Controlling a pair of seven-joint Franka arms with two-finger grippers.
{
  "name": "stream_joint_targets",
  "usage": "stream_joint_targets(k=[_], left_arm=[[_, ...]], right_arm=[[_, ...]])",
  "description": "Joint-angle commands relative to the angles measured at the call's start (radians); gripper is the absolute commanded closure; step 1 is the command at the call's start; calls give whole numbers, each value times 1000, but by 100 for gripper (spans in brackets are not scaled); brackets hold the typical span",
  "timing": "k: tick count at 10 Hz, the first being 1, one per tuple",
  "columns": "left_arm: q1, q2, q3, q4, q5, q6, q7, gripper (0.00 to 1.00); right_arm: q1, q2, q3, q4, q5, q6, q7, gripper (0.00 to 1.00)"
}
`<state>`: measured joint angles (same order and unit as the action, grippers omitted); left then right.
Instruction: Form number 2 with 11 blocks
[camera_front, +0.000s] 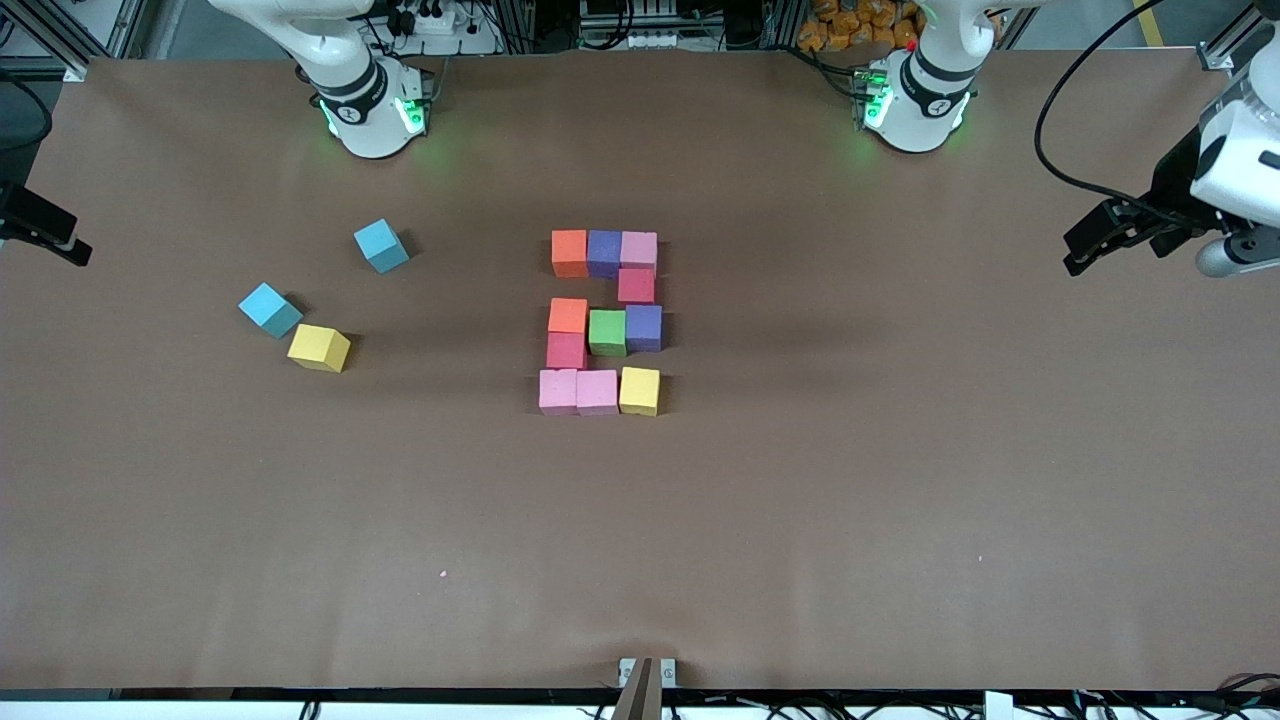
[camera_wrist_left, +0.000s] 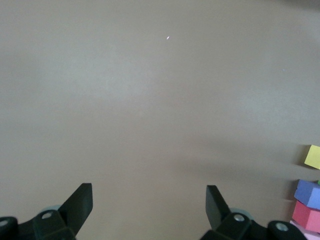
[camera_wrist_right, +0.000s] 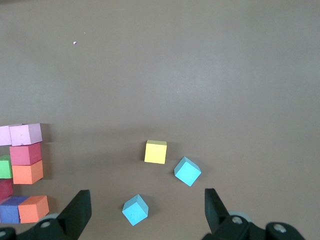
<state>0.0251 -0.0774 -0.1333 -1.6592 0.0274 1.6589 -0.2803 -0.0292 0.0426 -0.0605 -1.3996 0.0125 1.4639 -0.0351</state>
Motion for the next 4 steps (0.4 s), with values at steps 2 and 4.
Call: stream_joint_targets(k=[2,4], left_arm=[[-5,10,-8,61,-11,-51,62,0],[-5,10,-9,59,-11,-56,62,0]], right_arm=[[-5,-1,2,8,4,-10,0,0],[-5,-1,2,8,4,-10,0,0]])
